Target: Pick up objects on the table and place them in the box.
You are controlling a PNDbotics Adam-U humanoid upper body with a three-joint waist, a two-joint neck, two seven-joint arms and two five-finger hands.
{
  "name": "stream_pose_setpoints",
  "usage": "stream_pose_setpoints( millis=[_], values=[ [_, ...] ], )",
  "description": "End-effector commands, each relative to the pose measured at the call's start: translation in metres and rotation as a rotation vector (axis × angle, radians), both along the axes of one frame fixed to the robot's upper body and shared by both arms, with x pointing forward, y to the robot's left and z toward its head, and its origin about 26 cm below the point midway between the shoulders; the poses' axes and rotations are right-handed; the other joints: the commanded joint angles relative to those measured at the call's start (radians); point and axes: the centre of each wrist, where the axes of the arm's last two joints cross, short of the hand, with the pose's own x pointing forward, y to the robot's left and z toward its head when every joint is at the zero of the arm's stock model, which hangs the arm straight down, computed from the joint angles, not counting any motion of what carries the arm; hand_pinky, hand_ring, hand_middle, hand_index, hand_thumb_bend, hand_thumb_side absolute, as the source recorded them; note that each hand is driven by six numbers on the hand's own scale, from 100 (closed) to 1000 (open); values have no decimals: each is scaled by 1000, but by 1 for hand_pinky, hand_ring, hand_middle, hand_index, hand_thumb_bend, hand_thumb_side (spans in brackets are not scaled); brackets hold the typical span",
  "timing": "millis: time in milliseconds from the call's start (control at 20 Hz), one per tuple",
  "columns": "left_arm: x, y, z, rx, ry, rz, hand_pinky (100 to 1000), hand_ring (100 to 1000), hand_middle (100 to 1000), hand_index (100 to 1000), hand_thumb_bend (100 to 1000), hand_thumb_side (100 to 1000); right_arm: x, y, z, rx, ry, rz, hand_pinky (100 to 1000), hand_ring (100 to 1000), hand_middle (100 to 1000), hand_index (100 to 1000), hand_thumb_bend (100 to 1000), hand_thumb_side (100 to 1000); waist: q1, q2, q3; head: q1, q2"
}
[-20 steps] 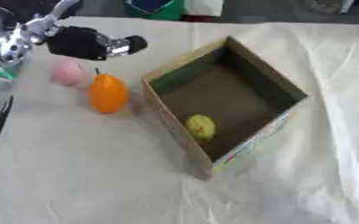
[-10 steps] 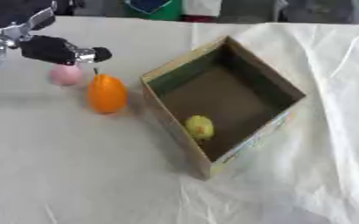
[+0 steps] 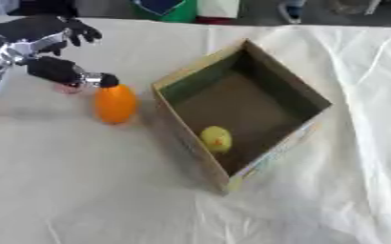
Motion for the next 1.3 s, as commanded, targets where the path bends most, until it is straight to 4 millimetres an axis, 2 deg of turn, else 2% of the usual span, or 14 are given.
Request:
stream_pose_setpoints(
  millis=[50, 250, 550, 850, 1100, 1300],
  values=[
    [6, -1, 2, 16, 16, 1, 591, 797, 791, 914, 739, 834, -4, -3, 10, -25, -37, -13, 734, 583, 463, 653, 100, 389, 0, -18, -3, 6, -5],
    [14, -2, -10, 73, 50, 27, 597, 801, 786, 916, 731, 794, -4, -2, 11, -24, -38, -8, 735, 583, 463, 653, 100, 389, 0, -16, -5, 11, -4],
    [24, -1, -25, 138, 104, 64, 604, 807, 790, 920, 662, 709, -4, -1, 11, -24, -40, -4, 735, 583, 463, 653, 100, 390, 1, -14, -6, 17, -3],
    [31, -2, -38, 175, 140, 84, 593, 802, 779, 906, 639, 718, -4, -1, 12, -23, -41, -1, 735, 584, 463, 653, 100, 389, 1, -11, -14, 19, -6],
    [34, -4, -45, 147, 137, 87, 561, 777, 745, 867, 570, 717, -4, 0, 11, -21, -39, 0, 736, 584, 463, 654, 100, 390, 2, -9, -16, 18, -7],
    [36, -5, -50, 76, 108, 92, 485, 712, 659, 779, 389, 591, -4, -1, 11, -19, -38, -3, 737, 585, 463, 654, 100, 389, 1, -7, -17, 17, -6]
  ],
)
